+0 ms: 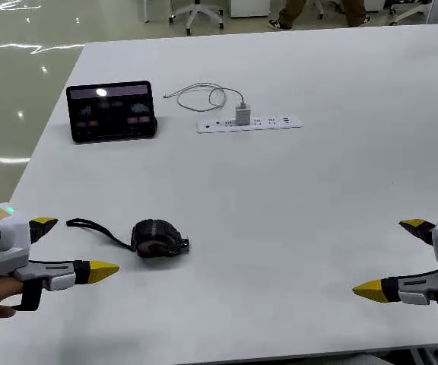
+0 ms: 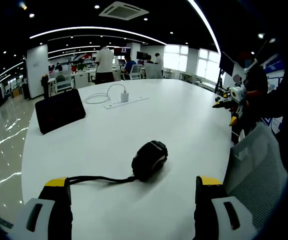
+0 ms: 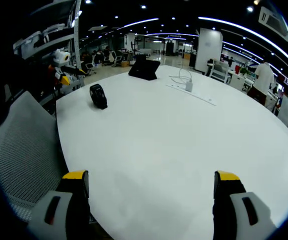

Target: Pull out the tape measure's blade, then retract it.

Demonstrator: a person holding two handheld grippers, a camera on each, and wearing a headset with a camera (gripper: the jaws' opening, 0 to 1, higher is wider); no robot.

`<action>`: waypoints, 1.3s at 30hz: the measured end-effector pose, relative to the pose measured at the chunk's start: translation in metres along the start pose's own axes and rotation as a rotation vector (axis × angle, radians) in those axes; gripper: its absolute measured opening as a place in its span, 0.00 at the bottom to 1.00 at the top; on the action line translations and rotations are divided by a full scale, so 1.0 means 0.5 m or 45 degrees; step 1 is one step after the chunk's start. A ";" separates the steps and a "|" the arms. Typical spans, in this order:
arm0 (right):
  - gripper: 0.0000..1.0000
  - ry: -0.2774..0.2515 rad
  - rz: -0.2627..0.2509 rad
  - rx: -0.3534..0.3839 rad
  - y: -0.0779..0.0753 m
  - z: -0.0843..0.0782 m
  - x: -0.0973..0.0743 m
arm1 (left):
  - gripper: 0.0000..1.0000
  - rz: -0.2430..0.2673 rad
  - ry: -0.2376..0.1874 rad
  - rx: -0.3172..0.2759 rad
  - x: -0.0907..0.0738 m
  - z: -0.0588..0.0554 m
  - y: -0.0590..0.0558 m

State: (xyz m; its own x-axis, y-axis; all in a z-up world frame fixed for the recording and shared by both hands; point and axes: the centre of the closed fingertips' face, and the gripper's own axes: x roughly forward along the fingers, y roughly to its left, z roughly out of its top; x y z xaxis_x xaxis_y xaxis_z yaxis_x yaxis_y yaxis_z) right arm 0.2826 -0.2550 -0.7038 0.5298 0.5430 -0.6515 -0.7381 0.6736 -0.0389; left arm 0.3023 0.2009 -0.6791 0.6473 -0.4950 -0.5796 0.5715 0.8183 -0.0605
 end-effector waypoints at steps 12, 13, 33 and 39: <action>1.00 -0.014 0.004 -0.011 -0.006 0.008 0.012 | 0.98 -0.020 -0.013 0.001 0.034 0.024 -0.007; 1.00 -0.014 0.005 -0.015 -0.008 0.011 0.014 | 0.98 -0.027 -0.015 0.007 0.038 0.028 -0.009; 1.00 -0.044 0.093 -0.117 0.012 0.039 0.092 | 0.95 -0.191 0.164 0.345 0.113 0.024 -0.041; 1.00 -0.056 0.112 -0.133 0.022 0.058 0.124 | 0.89 -0.232 0.215 0.417 0.141 0.029 -0.052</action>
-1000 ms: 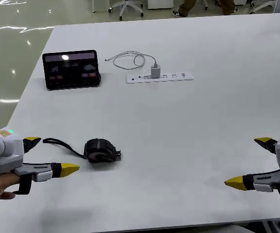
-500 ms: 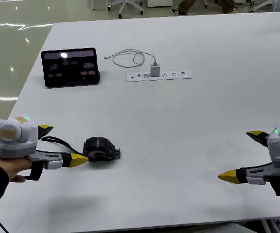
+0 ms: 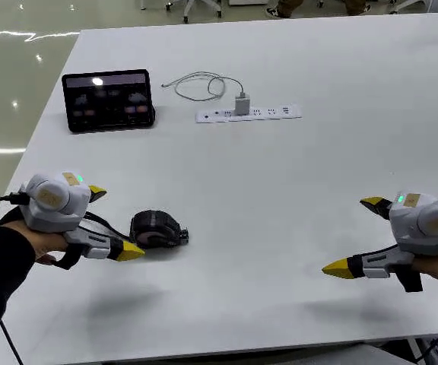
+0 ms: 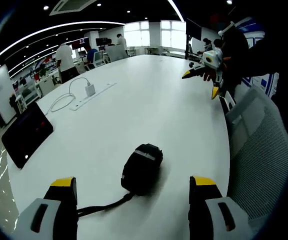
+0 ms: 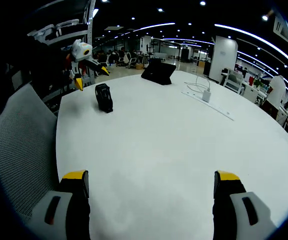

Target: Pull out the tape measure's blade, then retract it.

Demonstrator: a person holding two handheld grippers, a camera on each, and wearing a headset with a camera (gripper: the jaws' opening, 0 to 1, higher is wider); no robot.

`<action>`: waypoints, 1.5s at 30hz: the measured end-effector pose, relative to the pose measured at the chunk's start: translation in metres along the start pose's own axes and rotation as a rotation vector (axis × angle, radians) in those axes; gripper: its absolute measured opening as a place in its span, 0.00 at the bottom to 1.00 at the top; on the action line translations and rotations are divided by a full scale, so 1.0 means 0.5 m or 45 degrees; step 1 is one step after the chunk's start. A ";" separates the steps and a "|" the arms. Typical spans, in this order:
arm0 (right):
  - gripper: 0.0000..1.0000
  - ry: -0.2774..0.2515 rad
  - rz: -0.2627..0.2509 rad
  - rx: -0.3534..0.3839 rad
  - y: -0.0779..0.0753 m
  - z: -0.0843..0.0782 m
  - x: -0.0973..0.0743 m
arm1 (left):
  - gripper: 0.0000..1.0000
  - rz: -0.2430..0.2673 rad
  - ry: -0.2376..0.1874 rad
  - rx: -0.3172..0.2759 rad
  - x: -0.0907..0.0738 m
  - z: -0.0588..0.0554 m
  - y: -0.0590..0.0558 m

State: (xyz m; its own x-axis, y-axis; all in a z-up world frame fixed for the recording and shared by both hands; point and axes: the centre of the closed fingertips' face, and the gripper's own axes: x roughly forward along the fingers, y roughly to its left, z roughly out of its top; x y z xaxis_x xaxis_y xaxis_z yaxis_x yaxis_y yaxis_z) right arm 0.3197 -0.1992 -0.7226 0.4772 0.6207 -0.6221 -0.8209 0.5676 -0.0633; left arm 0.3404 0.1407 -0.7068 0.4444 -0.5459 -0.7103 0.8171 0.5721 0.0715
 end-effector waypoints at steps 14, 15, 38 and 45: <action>1.00 -0.001 0.125 -0.066 0.035 0.054 0.066 | 0.73 -0.153 0.233 0.252 0.067 -0.015 -0.014; 1.00 0.000 0.139 -0.074 0.038 0.054 0.070 | 0.70 -0.171 0.245 0.266 0.072 -0.017 -0.018; 0.95 -0.044 0.370 -0.228 0.156 0.180 0.226 | 0.31 -0.314 0.344 0.388 0.116 -0.031 -0.036; 0.88 -0.063 0.448 -0.295 0.201 0.214 0.270 | 0.31 -0.297 0.297 0.335 0.115 -0.031 -0.037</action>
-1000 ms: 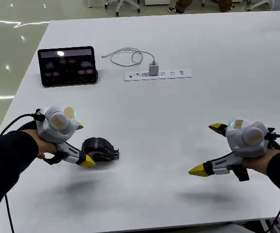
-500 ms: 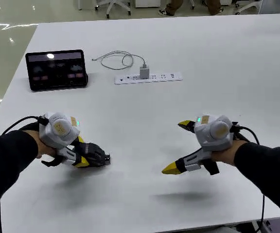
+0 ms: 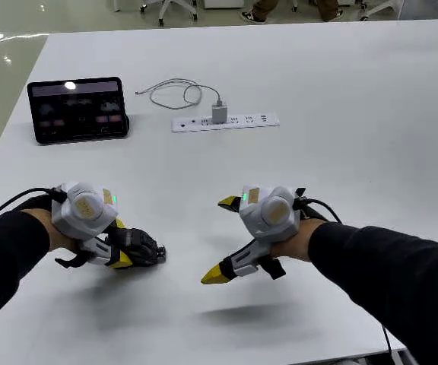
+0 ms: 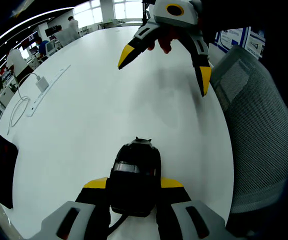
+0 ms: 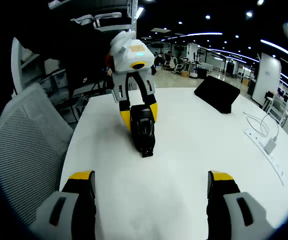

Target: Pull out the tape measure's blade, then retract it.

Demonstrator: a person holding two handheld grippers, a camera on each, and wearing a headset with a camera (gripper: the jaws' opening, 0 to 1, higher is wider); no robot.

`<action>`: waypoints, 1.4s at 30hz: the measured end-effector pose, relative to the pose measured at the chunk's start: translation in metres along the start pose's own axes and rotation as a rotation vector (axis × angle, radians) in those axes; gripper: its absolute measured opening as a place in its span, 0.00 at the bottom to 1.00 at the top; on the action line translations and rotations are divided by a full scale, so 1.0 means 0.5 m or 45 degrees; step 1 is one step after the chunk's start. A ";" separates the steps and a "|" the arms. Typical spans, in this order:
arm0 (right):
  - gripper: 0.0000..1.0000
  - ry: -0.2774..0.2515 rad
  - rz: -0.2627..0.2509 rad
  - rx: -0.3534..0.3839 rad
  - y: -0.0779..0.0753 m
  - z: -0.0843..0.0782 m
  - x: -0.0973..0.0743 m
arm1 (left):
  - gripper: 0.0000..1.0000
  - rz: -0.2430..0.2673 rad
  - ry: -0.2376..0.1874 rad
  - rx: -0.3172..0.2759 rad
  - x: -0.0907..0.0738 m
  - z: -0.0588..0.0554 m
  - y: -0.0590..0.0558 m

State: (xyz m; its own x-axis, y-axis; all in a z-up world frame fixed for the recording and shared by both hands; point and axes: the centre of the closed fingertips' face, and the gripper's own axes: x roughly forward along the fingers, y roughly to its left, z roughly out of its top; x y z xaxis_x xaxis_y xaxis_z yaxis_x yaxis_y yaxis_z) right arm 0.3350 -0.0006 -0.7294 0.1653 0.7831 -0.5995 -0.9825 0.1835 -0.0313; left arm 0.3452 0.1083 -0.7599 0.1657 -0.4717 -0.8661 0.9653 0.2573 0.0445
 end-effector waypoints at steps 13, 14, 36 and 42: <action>0.75 0.053 0.061 -0.064 -0.003 0.015 0.084 | 0.31 -0.045 -0.008 -0.003 0.000 0.000 0.008; 0.70 0.078 0.071 -0.092 0.002 0.008 0.092 | 0.31 -0.048 -0.007 -0.002 0.000 0.000 0.007; 0.40 0.115 0.161 -0.082 0.021 0.015 0.167 | 0.31 -0.051 -0.001 0.008 0.002 -0.001 0.006; 0.28 0.134 0.144 -0.105 0.006 0.004 0.178 | 0.31 -0.056 0.014 0.030 0.002 -0.002 0.003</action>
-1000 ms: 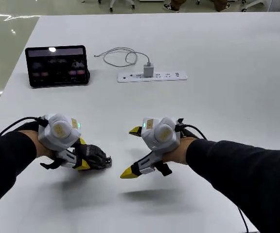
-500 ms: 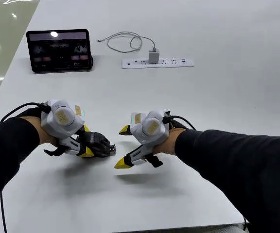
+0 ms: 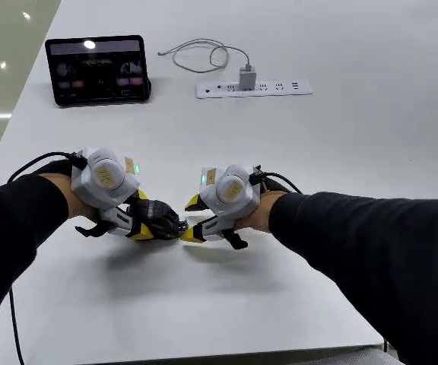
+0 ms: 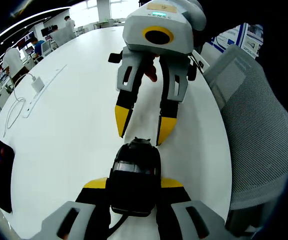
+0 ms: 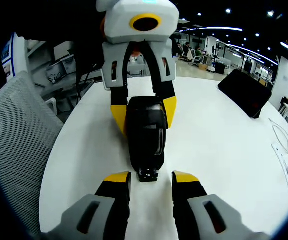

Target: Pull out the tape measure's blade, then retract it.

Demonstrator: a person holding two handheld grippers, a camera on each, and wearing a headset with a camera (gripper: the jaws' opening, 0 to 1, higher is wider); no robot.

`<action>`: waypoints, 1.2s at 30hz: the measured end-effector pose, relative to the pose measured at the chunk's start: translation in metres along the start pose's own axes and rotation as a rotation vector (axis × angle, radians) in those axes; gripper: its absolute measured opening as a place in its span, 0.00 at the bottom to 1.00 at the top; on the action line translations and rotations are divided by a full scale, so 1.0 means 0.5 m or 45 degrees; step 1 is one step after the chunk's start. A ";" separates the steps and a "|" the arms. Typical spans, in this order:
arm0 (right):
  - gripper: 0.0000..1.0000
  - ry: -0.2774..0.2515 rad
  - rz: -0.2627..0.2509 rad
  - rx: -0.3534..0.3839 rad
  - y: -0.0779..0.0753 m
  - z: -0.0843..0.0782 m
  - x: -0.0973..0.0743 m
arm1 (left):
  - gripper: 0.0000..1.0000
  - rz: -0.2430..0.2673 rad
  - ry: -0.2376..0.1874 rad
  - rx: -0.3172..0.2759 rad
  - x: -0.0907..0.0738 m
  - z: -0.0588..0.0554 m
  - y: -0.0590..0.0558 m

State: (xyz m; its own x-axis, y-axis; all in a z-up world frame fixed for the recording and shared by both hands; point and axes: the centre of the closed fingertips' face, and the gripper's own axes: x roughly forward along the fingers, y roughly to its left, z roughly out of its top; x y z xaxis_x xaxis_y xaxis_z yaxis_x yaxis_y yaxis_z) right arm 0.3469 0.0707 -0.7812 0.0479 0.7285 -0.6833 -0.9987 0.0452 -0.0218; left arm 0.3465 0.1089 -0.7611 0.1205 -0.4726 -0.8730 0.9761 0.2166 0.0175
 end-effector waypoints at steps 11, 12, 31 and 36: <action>0.12 0.074 0.016 -0.129 0.014 -0.002 0.027 | 0.31 -0.006 -0.011 -0.006 0.001 0.001 0.000; 0.12 0.074 0.015 -0.085 0.012 -0.005 0.026 | 0.31 -0.006 -0.010 -0.008 0.001 0.001 0.000; 0.09 0.092 0.053 -0.103 0.013 -0.011 0.018 | 0.31 0.011 -0.003 0.008 -0.003 -0.003 -0.004; 0.09 0.096 0.059 -0.095 0.012 -0.015 0.014 | 0.31 0.005 -0.007 0.002 -0.002 -0.002 -0.003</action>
State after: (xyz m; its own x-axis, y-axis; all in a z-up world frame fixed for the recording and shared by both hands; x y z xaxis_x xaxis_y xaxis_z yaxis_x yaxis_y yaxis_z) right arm 0.3410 0.0710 -0.7916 0.0035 0.6752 -0.7376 -0.9983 -0.0402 -0.0415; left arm 0.3447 0.1101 -0.7607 0.1250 -0.4764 -0.8703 0.9759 0.2170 0.0214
